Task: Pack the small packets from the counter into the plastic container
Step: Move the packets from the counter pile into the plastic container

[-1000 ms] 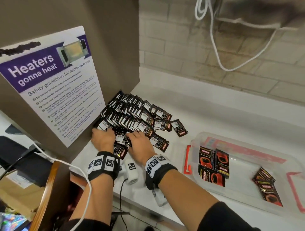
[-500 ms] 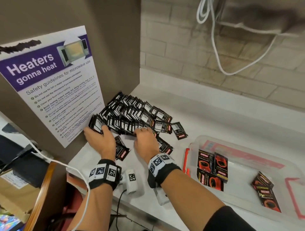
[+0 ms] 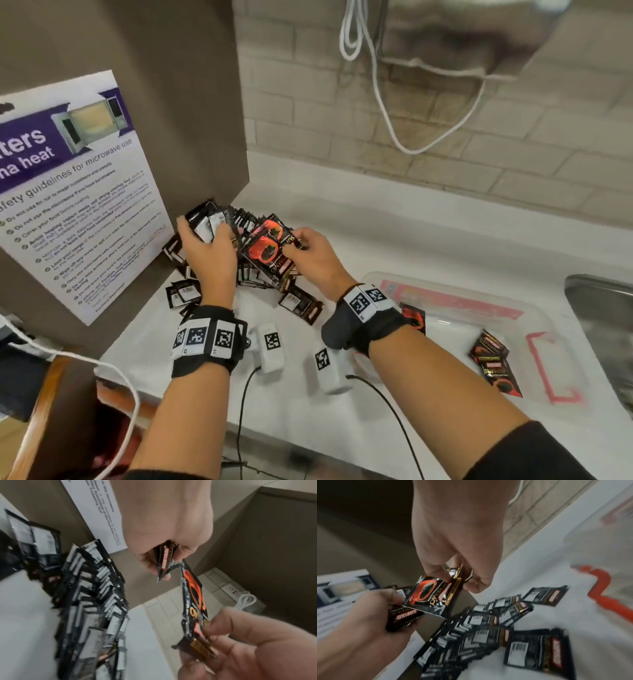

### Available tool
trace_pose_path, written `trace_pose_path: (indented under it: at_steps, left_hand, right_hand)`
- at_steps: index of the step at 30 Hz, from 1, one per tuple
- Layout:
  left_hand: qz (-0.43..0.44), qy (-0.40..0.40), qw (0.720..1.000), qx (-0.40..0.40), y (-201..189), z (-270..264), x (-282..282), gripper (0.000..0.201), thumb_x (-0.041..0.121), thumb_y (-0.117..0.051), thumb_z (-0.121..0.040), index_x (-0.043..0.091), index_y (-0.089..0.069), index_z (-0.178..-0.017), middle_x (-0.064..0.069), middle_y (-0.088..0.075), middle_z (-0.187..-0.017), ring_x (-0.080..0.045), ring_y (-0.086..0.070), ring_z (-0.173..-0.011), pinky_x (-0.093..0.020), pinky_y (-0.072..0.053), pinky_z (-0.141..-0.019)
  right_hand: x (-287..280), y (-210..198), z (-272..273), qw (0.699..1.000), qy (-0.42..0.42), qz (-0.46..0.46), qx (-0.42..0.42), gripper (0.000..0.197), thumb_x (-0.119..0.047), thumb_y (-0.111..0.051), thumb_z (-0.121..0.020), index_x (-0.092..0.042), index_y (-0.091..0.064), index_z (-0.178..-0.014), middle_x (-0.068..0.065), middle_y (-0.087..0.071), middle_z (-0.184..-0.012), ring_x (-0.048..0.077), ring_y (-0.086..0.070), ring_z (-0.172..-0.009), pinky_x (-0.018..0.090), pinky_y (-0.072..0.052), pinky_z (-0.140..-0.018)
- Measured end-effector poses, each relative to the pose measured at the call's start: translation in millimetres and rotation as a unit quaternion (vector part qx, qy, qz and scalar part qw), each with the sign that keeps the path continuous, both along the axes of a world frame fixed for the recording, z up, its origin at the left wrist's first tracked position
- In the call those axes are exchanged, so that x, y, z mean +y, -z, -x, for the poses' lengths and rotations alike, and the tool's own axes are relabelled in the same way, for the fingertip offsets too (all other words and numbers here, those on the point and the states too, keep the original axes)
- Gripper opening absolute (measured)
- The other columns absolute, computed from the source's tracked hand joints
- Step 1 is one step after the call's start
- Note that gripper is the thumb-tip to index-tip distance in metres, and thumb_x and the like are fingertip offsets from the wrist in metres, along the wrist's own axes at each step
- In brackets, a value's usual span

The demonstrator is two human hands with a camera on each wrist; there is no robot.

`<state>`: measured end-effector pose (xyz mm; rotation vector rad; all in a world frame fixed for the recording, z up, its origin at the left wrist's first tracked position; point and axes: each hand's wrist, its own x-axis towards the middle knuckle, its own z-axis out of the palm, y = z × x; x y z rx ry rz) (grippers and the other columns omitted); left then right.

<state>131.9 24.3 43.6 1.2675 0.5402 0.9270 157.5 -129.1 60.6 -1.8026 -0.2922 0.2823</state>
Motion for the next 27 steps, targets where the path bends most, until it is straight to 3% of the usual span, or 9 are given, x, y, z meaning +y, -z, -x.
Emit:
trace_pose_path:
  at_steps: [2, 4, 8, 11, 13, 16, 18, 24, 27]
  left_hand:
    - [0.025, 0.05, 0.998, -0.01, -8.0, -5.6, -10.1, 0.074, 0.001, -0.053, -0.078, 0.014, -0.035, -0.149, 0.018, -0.062, -0.097, 0.013, -0.061, -0.077, -0.009, -0.047, -0.072]
    - [0.024, 0.118, 0.993, -0.015, -18.3, -10.2, -24.1, 0.066, 0.0, -0.05, -0.074, 0.023, -0.046, -0.136, 0.014, -0.07, -0.09, 0.002, -0.067, -0.083, -0.018, -0.054, -0.072]
    - [0.028, 0.244, 0.969, -0.012, -39.3, -16.9, -66.2, 0.034, 0.022, -0.058, -0.088, 0.036, -0.055, -0.119, 0.008, -0.07, -0.105, -0.012, -0.07, -0.097, -0.036, -0.058, -0.083]
    - [-0.008, 0.305, 0.952, -0.005, -48.2, -16.0, -100.6, 0.017, 0.058, -0.053, -0.093, 0.05, -0.054, -0.109, 0.021, -0.071, -0.102, 0.003, -0.07, -0.091, -0.019, -0.057, -0.071]
    - [-0.048, 0.331, 0.942, -0.002, -51.3, -15.1, -122.5, 0.014, 0.054, -0.057, -0.094, 0.047, -0.054, -0.106, 0.028, -0.071, -0.089, 0.009, -0.068, -0.083, -0.009, -0.052, -0.063]
    - [-0.077, 0.362, 0.929, 0.002, -52.4, -17.5, -152.9, 0.024, 0.034, -0.07, -0.091, 0.033, -0.062, -0.113, 0.01, -0.074, -0.099, -0.005, -0.07, -0.094, -0.021, -0.056, -0.077]
    - [-0.106, 0.37, 0.923, -0.001, -52.5, -18.1, -171.2, 0.024, 0.027, -0.071, -0.092, 0.027, -0.064, -0.115, 0.01, -0.073, -0.099, -0.002, -0.07, -0.093, -0.016, -0.053, -0.075]
    - [-0.174, 0.476, 0.859, 0.067, -53.9, -3.5, -212.7, 0.026, 0.057, -0.066, -0.086, 0.045, -0.057, -0.107, 0.024, -0.069, -0.097, 0.011, -0.064, -0.089, -0.01, -0.049, -0.068]
    - [-0.189, 0.546, 0.808, 0.118, -49.9, 1.2, -230.0, 0.024, 0.048, -0.061, -0.091, 0.042, -0.053, -0.112, 0.019, -0.066, -0.105, 0.013, -0.061, -0.088, -0.02, -0.046, -0.073]
  right_hand:
    - [-18.5, -7.6, -2.6, 0.999, 0.012, -0.044, 0.021, 0.009, -0.007, -0.059, -0.093, -0.01, -0.059, -0.101, 0.009, -0.064, -0.094, 0.018, -0.06, -0.075, 0.037, -0.051, -0.075]
    - [-36.5, -13.5, -3.7, 0.996, 0.016, -0.079, 0.039, 0.008, -0.004, -0.056, -0.095, -0.011, -0.059, -0.097, 0.007, -0.063, -0.089, 0.011, -0.063, -0.068, 0.025, -0.054, -0.065]
    - [-69.9, -26.0, -0.4, 0.987, 0.038, -0.145, 0.05, 0.012, 0.002, -0.055, -0.096, -0.009, -0.059, -0.092, 0.008, -0.056, -0.083, 0.005, -0.06, -0.058, 0.018, -0.052, -0.057]
    - [-91.6, -36.5, 6.1, 0.981, 0.076, -0.175, 0.046, 0.015, 0.005, -0.053, -0.096, -0.001, -0.057, -0.109, 0.014, -0.051, -0.089, 0.014, -0.058, -0.061, 0.022, -0.052, -0.059]
    - [-106.7, -43.4, 12.0, 0.979, 0.098, -0.176, 0.038, 0.027, 0.005, -0.052, -0.097, 0.003, -0.051, -0.124, 0.014, -0.05, -0.09, 0.018, -0.058, -0.063, 0.024, -0.053, -0.059]
    - [-129.1, -50.8, 26.6, 0.988, 0.092, -0.122, -0.005, 0.027, -0.005, -0.053, -0.099, -0.003, -0.052, -0.126, 0.012, -0.058, -0.094, 0.017, -0.062, -0.076, 0.022, -0.054, -0.063]
    - [-146.0, -50.9, 35.6, 0.992, 0.087, -0.086, -0.026, 0.027, -0.014, -0.055, -0.1, -0.009, -0.052, -0.126, 0.007, -0.059, -0.099, 0.016, -0.062, -0.084, 0.024, -0.054, -0.07]
    - [-207.4, -38.9, 52.6, 0.988, 0.103, -0.112, 0.02, 0.016, -0.004, -0.048, -0.101, -0.009, -0.052, -0.115, 0.014, -0.059, -0.097, 0.013, -0.068, -0.074, 0.022, -0.054, -0.062]
    - [-234.2, -27.9, 60.9, 0.987, 0.116, -0.099, 0.053, 0.015, -0.003, -0.048, -0.1, -0.014, -0.054, -0.108, -0.001, -0.065, -0.081, 0.012, -0.069, -0.076, 0.027, -0.054, -0.068]
